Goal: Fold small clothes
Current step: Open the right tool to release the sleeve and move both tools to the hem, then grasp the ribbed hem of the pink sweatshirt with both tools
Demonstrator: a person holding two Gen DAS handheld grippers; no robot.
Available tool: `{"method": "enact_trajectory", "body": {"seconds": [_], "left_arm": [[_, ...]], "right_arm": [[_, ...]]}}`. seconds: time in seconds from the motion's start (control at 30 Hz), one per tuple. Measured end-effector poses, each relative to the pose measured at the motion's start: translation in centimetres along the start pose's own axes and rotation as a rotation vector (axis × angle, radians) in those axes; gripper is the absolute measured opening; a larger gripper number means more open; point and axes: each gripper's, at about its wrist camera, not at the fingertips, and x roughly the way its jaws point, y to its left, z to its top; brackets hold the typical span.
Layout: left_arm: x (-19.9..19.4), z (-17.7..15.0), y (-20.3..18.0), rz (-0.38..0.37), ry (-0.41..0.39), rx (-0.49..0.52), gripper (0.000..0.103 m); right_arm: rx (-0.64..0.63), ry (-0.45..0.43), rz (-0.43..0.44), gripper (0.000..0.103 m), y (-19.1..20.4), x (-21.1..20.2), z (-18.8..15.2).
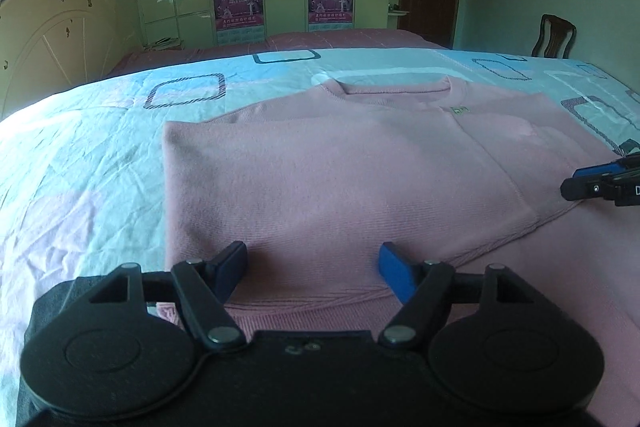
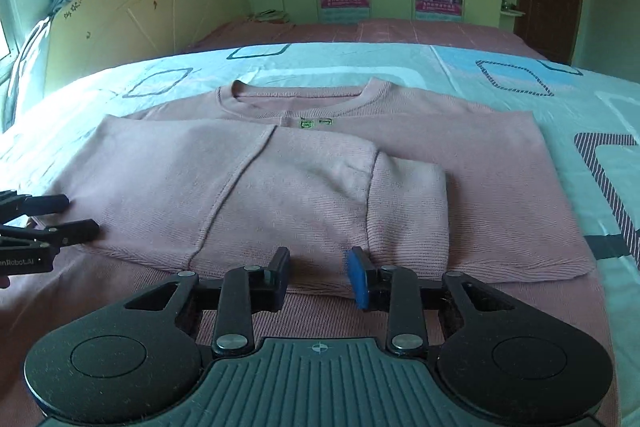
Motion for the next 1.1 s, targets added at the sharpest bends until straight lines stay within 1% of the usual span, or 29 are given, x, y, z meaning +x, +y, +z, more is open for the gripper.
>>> {"method": "enact_trajectory", "body": {"seconds": [0.03,0.07,0.1,0.13,0.17,0.2,0.23,0.43,0.47,0.53,0.57,0.6,0.63,0.7,0.77,0.93,1.1], "left_arm": [[-0.1,-0.1,0.1,0.004,0.003,0.002,0.073],[-0.2,-0.1,0.1,0.01,0.006,0.008,0.073],[-0.3,-0.2,0.0,0.016,0.006,0.013,0.073],[-0.3,-0.3,-0.1,0.021,0.003,0.012,0.074],[-0.4,-0.5,-0.2,0.027,-0.001,0.009,0.074],[-0.4,-0.6,-0.3,0.032,-0.004,0.009,0.074],[-0.5,-0.6,-0.4,0.038,-0.005,0.013,0.074],[-0.5,-0.5,-0.8,0.063,0.003,0.012,0.074],[-0.6,-0.5,-0.8,0.07,0.009,0.01,0.074],[-1.0,-0.3,-1.1,0.09,0.027,0.009,0.074],[-1.3,-0.2,-1.2,0.108,0.031,0.009,0.074],[-1.9,-0.3,-1.4,0.13,0.032,0.008,0.075],[-2.5,-0.5,-1.5,0.148,0.033,0.009,0.076],[-3.9,-1.2,-1.6,0.172,0.043,0.015,0.076],[-5.8,-2.4,-1.5,0.186,0.058,0.003,0.076],[-11.0,-6.2,-1.1,0.187,0.105,-0.073,0.076],[-15.4,-9.6,-1.2,0.198,0.137,-0.151,0.076]], "right_arm": [[-0.009,-0.03,-0.045,0.032,0.5,-0.6,0.4],[-0.006,-0.063,-0.068,0.033,0.7,-1.4,0.5],[0.005,-0.075,-0.07,0.033,0.6,-1.6,0.6],[0.028,-0.051,-0.09,0.033,0.2,-1.2,0.6],[0.04,-0.003,-0.11,0.033,-0.1,-0.4,0.5],[0.041,0.064,-0.116,0.033,-0.6,0.7,0.1],[0.034,0.041,-0.105,0.034,-0.8,0.6,-0.1],[0.04,0.049,-0.082,0.035,-1.4,0.1,-0.2],[0.043,0.052,-0.074,0.037,-1.4,0.0,-0.1],[0.069,0.051,-0.054,0.042,-1.7,-0.9,0.1],[0.081,0.041,-0.041,0.058,-1.9,-1.4,0.1],[0.088,0.026,-0.03,0.078,-2.1,-2.1,0.0],[0.088,0.015,-0.015,0.081,-2.4,-3.0,-0.2],[0.085,0.004,0.006,0.08,-3.4,-4.6,-0.8],[0.102,0.001,0.018,0.08,-5.1,-6.7,-1.9],[0.237,-0.003,0.046,0.08,-11.3,-12.4,-5.6],[0.364,0.028,0.078,0.08,-16.4,-17.2,-10.3]]}}
